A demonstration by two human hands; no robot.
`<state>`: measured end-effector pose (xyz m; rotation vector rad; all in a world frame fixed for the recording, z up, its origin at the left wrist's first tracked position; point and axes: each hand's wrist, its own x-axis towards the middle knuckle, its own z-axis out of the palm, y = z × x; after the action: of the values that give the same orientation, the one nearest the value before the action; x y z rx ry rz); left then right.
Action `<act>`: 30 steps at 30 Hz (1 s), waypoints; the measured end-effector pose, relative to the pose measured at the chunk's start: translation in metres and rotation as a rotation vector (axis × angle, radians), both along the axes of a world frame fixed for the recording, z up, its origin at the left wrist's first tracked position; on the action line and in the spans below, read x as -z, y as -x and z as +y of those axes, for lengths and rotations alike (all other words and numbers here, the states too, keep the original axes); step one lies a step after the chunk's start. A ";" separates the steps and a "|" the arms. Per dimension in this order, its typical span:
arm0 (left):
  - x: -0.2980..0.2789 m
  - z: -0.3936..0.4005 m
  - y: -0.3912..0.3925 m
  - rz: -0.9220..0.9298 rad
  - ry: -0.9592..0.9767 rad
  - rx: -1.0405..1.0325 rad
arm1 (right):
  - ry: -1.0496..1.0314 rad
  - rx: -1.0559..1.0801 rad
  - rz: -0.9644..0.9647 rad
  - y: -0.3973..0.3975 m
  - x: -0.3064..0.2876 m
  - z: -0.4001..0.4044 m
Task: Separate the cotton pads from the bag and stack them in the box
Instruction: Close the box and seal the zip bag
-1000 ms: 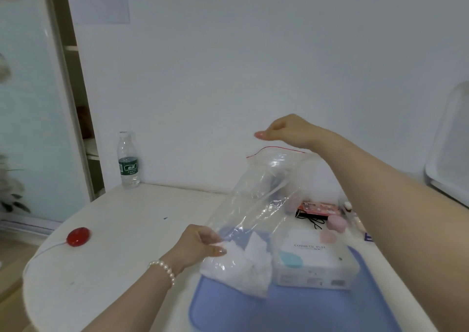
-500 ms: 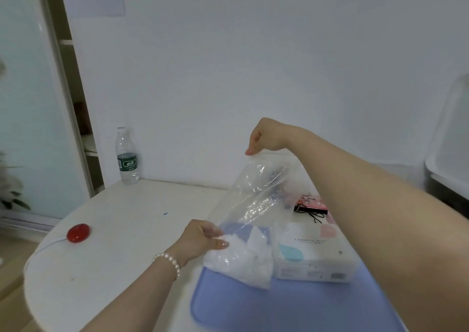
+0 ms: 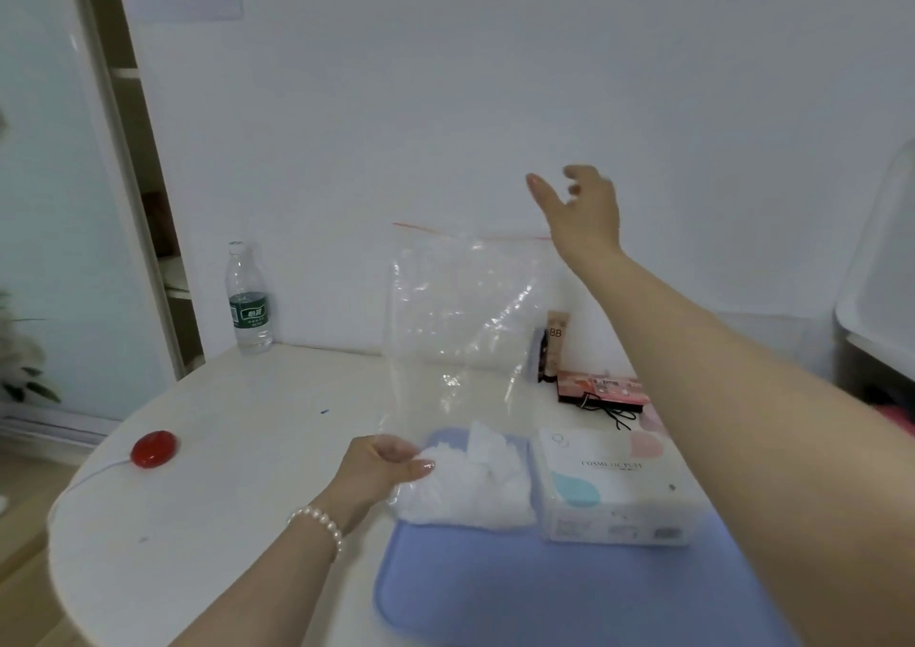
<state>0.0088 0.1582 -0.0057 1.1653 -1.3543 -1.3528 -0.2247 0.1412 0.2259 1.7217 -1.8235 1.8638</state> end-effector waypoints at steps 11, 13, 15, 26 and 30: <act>-0.027 -0.016 0.017 0.126 0.000 -0.068 | -0.803 -0.674 -0.558 0.005 0.151 0.031; -0.027 -0.013 0.018 0.126 0.003 -0.062 | -0.682 -0.630 -0.644 0.002 0.152 0.030; -0.026 -0.010 0.019 0.162 -0.017 -0.039 | -0.579 -0.507 -0.607 0.003 0.151 0.027; -0.040 -0.022 0.002 0.454 -0.267 0.129 | -0.662 -0.513 -0.372 0.014 0.153 0.034; -0.051 -0.026 0.011 0.516 -0.222 -0.007 | -0.728 -0.614 -0.506 0.018 0.156 0.038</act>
<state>-0.0019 0.1318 0.0457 0.8700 -0.8451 -1.6865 -0.2429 0.1794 0.0699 2.4264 -2.6494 2.1481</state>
